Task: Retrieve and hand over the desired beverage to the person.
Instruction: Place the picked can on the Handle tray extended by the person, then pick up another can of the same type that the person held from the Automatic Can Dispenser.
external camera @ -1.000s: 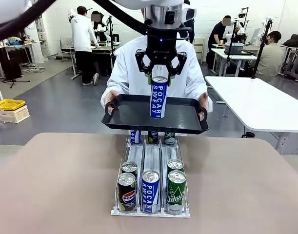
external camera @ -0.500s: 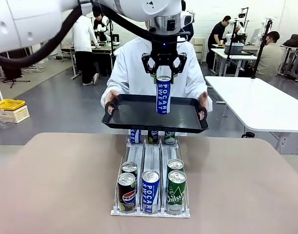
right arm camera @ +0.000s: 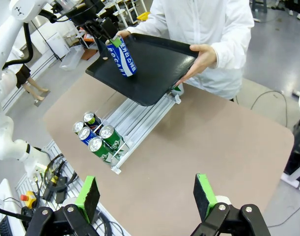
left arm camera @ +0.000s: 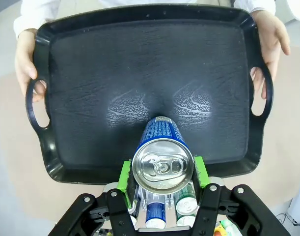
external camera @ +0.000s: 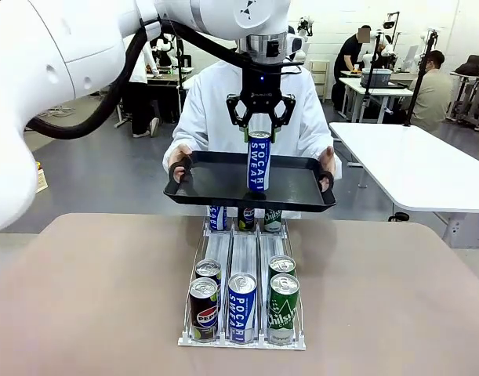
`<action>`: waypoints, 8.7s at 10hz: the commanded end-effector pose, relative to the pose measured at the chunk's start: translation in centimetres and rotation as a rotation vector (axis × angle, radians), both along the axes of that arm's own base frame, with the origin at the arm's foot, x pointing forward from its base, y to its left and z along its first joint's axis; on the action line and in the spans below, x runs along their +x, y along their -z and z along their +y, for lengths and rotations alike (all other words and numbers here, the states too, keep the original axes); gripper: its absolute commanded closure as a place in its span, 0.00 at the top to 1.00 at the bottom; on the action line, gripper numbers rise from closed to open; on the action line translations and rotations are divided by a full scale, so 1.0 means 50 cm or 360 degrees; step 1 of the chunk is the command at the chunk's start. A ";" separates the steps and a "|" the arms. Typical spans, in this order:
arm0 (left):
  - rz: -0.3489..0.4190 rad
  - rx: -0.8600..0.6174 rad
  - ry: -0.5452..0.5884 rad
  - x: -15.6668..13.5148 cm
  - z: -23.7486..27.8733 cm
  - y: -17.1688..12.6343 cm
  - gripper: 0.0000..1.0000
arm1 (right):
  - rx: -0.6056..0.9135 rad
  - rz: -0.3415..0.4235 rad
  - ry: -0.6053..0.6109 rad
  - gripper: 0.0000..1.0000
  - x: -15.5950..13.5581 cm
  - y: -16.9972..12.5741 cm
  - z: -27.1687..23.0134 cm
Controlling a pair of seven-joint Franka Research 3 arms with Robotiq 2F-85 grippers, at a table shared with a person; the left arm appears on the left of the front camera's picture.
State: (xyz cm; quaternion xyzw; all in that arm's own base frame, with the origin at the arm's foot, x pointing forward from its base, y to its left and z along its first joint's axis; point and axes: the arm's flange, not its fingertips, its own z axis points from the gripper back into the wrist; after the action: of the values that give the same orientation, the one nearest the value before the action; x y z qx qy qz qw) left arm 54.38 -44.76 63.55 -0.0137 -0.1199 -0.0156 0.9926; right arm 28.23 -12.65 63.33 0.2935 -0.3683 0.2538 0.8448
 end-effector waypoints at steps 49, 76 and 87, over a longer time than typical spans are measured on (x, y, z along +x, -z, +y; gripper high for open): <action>-0.0337 -0.0380 0.0886 -0.420 0.741 0.102 1.00 | 0.0041 -0.0021 -0.0029 1.00 0.005 -0.005 0.001; -0.0506 -0.0574 0.1286 -0.456 1.006 0.002 1.00 | 0.0041 -0.0021 -0.0029 1.00 0.005 -0.005 0.001; -0.0506 -0.0574 0.1286 -0.456 1.006 0.002 1.00 | 0.0041 -0.0021 -0.0029 1.00 0.005 -0.005 0.001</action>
State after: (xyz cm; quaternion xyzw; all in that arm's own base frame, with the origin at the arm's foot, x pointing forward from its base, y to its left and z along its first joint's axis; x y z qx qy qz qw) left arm 31.56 5.39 63.49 -0.2240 -0.2536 -0.3697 0.8654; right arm 28.23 -12.65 63.35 0.2922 -0.3679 0.2537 0.8455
